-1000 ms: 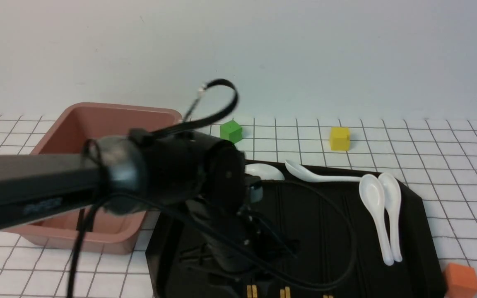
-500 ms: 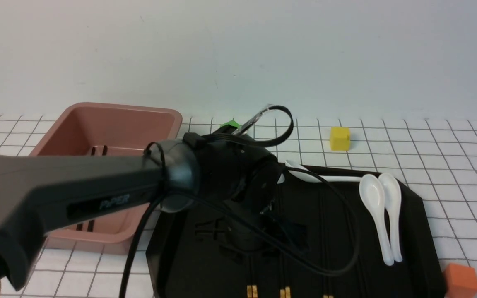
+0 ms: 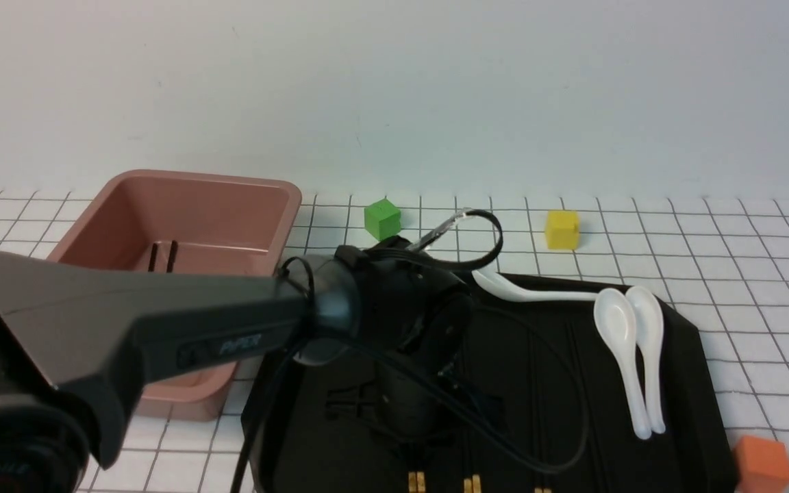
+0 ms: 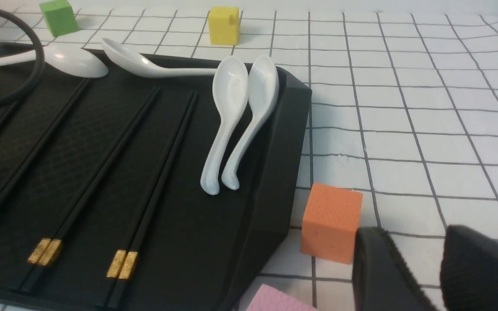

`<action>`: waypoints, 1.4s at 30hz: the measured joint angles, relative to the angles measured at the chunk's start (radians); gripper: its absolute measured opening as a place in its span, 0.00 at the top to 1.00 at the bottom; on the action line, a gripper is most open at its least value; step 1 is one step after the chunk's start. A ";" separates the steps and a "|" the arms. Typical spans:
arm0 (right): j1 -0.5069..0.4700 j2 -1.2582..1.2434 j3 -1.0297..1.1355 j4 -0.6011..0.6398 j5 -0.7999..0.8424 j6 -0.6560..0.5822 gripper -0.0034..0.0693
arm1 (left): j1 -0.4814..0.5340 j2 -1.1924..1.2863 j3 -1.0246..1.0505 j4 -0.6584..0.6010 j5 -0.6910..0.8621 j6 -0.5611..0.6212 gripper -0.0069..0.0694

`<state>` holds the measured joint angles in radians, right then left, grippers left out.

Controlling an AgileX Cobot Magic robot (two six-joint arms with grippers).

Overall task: On white black tablecloth take chopsticks from black tray and put them in box.
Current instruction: 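Reach over to the black tray and grasp a pair of chopsticks with the left gripper, then place the chopsticks into the pink bin with the left gripper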

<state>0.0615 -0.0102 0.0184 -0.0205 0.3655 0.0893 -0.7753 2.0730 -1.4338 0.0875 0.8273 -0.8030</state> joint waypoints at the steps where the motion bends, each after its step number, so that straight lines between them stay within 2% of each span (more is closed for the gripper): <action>1: 0.000 0.000 0.000 0.000 0.000 0.000 0.62 | 0.000 0.000 0.000 -0.003 0.004 -0.001 0.72; 2: 0.000 0.000 0.000 0.000 0.000 0.000 0.62 | 0.000 -0.001 0.000 -0.003 0.004 -0.001 0.76; 7: 0.000 0.000 0.000 0.000 0.000 0.000 0.62 | 0.001 -0.044 0.010 -0.028 0.028 -0.008 0.76; 10: 0.000 0.000 0.000 0.000 0.000 0.000 0.62 | 0.000 -0.157 0.017 -0.040 0.068 0.003 0.76; 15: 0.000 0.000 0.000 0.000 0.000 0.000 0.62 | 0.005 -0.394 0.002 0.057 0.118 0.039 0.76; 18: 0.000 0.000 0.000 0.000 0.000 0.000 0.62 | 0.054 -0.538 0.001 0.174 0.192 0.052 0.76; 22: 0.000 0.000 0.000 0.000 0.000 0.000 0.62 | 0.215 -0.640 0.054 0.261 0.256 0.056 0.76; 24: 0.000 0.000 0.000 0.000 0.000 0.000 0.62 | 0.314 -0.650 0.101 0.266 0.229 0.056 0.76; 29: 0.000 0.000 0.000 0.000 0.000 0.000 0.62 | 0.432 -0.606 0.208 0.236 0.032 0.070 0.76; 35: 0.000 0.000 0.000 0.000 0.000 0.000 0.62 | 0.449 -0.475 0.218 0.282 -0.116 0.071 0.76; 39: 0.000 0.000 0.000 0.000 0.000 0.000 0.62 | 0.449 -0.359 0.218 0.303 -0.146 0.073 0.70; 42: 0.000 0.000 0.000 -0.001 0.000 0.000 0.62 | 0.449 -0.310 0.218 0.298 -0.112 0.078 0.64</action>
<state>0.0615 -0.0102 0.0184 -0.0214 0.3655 0.0893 -0.3259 1.7633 -1.2158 0.3851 0.7157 -0.7247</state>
